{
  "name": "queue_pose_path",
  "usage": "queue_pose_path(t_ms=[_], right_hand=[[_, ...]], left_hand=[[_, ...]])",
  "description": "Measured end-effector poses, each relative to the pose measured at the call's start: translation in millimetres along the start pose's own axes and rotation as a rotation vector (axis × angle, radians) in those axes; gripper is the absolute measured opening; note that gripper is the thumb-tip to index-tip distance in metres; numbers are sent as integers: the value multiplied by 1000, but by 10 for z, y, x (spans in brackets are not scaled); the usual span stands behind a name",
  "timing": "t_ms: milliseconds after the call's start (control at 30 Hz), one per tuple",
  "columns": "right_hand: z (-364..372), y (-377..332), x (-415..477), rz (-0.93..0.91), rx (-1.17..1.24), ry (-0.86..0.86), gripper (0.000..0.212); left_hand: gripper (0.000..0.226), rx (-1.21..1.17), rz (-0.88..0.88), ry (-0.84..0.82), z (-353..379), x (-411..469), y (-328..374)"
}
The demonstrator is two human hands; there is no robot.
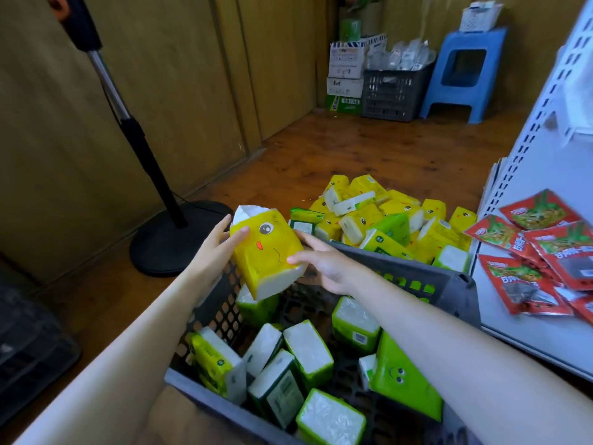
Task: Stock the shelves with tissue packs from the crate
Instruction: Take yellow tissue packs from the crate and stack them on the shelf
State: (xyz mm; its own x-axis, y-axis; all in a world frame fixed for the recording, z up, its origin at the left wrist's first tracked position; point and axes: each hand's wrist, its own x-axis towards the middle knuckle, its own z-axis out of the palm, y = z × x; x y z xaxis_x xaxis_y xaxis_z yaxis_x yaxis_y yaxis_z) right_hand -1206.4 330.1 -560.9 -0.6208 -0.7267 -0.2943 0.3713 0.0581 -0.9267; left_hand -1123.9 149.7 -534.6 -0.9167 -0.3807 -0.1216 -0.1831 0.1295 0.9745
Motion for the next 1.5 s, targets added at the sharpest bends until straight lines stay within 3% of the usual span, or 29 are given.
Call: queue_pose_path(t_ms=[133, 433, 600, 733, 800, 1033, 1167, 1433, 1500], right_hand=[[-102, -64, -23, -41, -32, 71, 54], [-190, -101, 8, -94, 241, 373, 39], [-199, -150, 42, -145, 299, 493, 32], [-86, -168, 96, -107, 172, 469, 69], [-17, -166, 93, -65, 118, 409, 77], [-25, -197, 30, -87, 132, 382, 42], [-54, -263, -4, -123, 121, 399, 59], [-1, -559, -303, -289, -41, 470, 53], [-7, -665, -435, -387, -91, 501, 58]], left_hand=[[20, 39, 19, -39, 35, -42, 30], [9, 151, -12, -113, 208, -48, 41], [18, 40, -112, -63, 307, -11, 55], [25, -69, -157, 19, 390, -4, 112], [28, -96, -160, 76, 418, -1, 125], [17, -91, -63, 123, 401, 9, 179], [21, -200, -21, 118, 385, -2, 314], [44, -117, 179, -44, 538, -75, 502], [38, -158, 196, -32, 618, -83, 587]])
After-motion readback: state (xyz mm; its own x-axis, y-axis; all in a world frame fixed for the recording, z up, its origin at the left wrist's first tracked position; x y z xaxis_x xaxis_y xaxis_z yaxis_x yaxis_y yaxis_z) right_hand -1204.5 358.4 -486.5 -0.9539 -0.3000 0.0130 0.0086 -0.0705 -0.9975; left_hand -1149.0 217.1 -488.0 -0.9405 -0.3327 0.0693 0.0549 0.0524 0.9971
